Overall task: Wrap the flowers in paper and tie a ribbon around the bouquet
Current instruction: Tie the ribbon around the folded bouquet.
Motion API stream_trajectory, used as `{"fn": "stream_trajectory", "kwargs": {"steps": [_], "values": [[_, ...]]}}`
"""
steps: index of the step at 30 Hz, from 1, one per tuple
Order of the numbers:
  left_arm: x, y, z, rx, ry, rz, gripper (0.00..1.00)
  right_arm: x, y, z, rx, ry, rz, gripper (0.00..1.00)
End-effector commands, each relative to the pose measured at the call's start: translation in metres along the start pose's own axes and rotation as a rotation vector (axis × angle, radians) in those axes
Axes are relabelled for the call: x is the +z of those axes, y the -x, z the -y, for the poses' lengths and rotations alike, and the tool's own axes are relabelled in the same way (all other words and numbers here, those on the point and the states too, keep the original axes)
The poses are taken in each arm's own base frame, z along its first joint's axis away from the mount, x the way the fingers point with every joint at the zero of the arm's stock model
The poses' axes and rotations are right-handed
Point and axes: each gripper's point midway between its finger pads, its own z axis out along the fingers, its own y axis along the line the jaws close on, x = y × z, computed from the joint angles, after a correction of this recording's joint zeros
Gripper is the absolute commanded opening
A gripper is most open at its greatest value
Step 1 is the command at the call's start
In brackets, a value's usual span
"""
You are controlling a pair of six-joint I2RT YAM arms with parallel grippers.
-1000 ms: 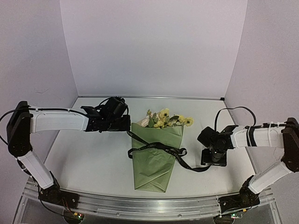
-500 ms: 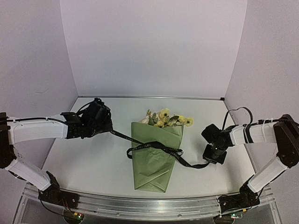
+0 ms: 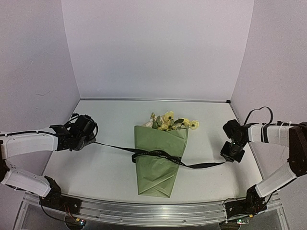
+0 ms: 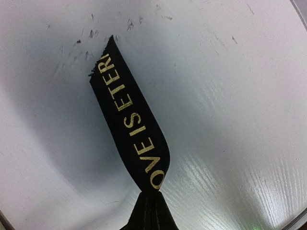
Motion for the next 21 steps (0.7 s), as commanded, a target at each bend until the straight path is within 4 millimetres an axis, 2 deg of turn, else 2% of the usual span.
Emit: {"fn": "stream_trajectory", "kwargs": {"steps": [1, 5, 12, 16, 21], "values": [[0.013, -0.016, -0.018, -0.074, 0.032, -0.044, 0.0, -0.005, 0.018, 0.002, 0.015, -0.009, 0.01, 0.0], [0.032, -0.03, -0.036, -0.112, 0.072, -0.115, 0.0, -0.001, 0.031, 0.004, 0.036, -0.016, -0.004, 0.0], [0.06, -0.035, -0.052, -0.116, 0.128, -0.187, 0.0, 0.001, 0.055, -0.019, -0.018, 0.012, -0.041, 0.0], [0.07, -0.03, -0.062, -0.138, 0.165, -0.195, 0.0, 0.005, 0.068, -0.017, 0.013, 0.005, -0.047, 0.0], [0.08, -0.013, -0.067, -0.175, 0.17, -0.181, 0.0, 0.009, 0.082, -0.011, 0.052, -0.01, -0.057, 0.0]]}}
